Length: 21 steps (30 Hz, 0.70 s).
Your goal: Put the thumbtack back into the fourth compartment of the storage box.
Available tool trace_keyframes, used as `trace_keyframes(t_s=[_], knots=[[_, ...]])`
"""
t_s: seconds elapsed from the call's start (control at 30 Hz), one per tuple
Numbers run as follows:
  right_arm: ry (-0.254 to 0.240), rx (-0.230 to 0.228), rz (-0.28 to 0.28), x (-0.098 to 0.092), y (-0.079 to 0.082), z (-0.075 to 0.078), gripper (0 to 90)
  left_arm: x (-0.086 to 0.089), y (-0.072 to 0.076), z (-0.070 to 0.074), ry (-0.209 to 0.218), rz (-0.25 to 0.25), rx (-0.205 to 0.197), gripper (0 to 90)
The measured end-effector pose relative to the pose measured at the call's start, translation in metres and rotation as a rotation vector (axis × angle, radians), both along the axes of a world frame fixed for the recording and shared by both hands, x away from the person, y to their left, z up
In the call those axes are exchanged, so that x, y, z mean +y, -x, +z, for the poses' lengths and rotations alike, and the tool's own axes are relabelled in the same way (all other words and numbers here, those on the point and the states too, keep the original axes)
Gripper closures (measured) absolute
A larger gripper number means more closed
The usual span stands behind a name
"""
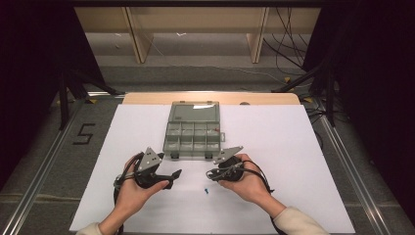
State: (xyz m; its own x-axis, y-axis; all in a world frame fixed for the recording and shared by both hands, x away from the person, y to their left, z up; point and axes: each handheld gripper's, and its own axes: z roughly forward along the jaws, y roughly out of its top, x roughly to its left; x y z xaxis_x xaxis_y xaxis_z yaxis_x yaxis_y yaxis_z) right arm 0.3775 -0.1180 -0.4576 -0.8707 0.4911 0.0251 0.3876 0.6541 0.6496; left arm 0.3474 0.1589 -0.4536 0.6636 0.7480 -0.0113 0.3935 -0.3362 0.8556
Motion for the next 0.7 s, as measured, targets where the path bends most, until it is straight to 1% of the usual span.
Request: trace_keyframes(t_s=[0.07, 0.1, 0.13, 0.2, 0.27, 0.33, 0.37, 0.4, 0.43, 0.47, 0.5, 0.53, 0.57, 0.6, 0.63, 0.67, 0.7], knots=[[-0.004, 0.001, -0.007, 0.0, -0.001, 0.001, 78.1, 0.001, -0.001, 0.0, -0.01, -0.014, -0.008, 15.9], [-0.015, -0.015, -0.01, 0.001, -0.001, 0.0, 78.1, 0.0, -0.001, 0.0, -0.007, -0.01, -0.007, 15.9], [-0.009, -0.004, -0.01, 0.0, -0.001, 0.002, 78.1, 0.0, -0.001, -0.001, -0.006, -0.013, -0.004, 15.9], [-0.02, -0.011, -0.018, 0.001, -0.002, 0.002, 78.1, 0.0, -0.001, 0.0, -0.009, -0.016, -0.006, 15.9], [-0.018, -0.009, -0.015, 0.0, -0.003, 0.004, 78.1, 0.0, 0.0, -0.001, -0.007, -0.014, -0.005, 15.9], [-0.027, -0.029, -0.021, 0.0, -0.004, 0.004, 78.1, 0.0, 0.0, -0.001, 0.003, -0.007, 0.002, 15.9], [-0.023, -0.011, -0.023, 0.0, -0.004, 0.006, 78.1, 0.0, 0.001, -0.001, -0.008, -0.01, -0.004, 15.9], [-0.035, -0.019, -0.029, 0.001, -0.005, 0.006, 78.1, 0.002, 0.0, 0.0, -0.027, -0.02, -0.007, 15.9], [-0.032, -0.014, -0.022, 0.0, -0.005, 0.007, 78.1, 0.001, 0.001, 0.0, -0.007, -0.011, -0.007, 15.9], [-0.035, -0.026, -0.023, 0.0, -0.006, 0.007, 78.1, 0.001, 0.001, 0.0, -0.01, -0.009, -0.009, 15.9], [-0.042, -0.026, -0.029, 0.001, -0.006, 0.007, 78.1, 0.002, 0.001, 0.0, -0.006, -0.012, -0.009, 15.9], [-0.036, -0.037, -0.024, 0.0, -0.007, 0.007, 78.1, 0.002, 0.001, 0.0, -0.004, -0.01, -0.007, 15.9], [-0.032, -0.027, -0.025, 0.0, -0.008, 0.009, 78.1, 0.002, 0.001, 0.0, -0.004, -0.009, -0.006, 15.9], [-0.045, -0.034, -0.032, 0.0, -0.008, 0.009, 78.1, 0.002, 0.001, 0.0, -0.005, -0.009, -0.007, 15.9], [-0.043, -0.032, -0.033, 0.0, -0.008, 0.01, 78.1, 0.002, 0.001, 0.0, -0.005, -0.01, -0.008, 15.9], [-0.049, -0.042, -0.034, 0.0, -0.009, 0.009, 78.1, 0.001, 0.002, 0.0, 0.006, -0.001, 0.0, 15.9], [-0.043, -0.036, -0.031, -0.001, -0.009, 0.011, 78.1, 0.003, 0.002, 0.001, -0.021, -0.011, -0.008, 15.9]])
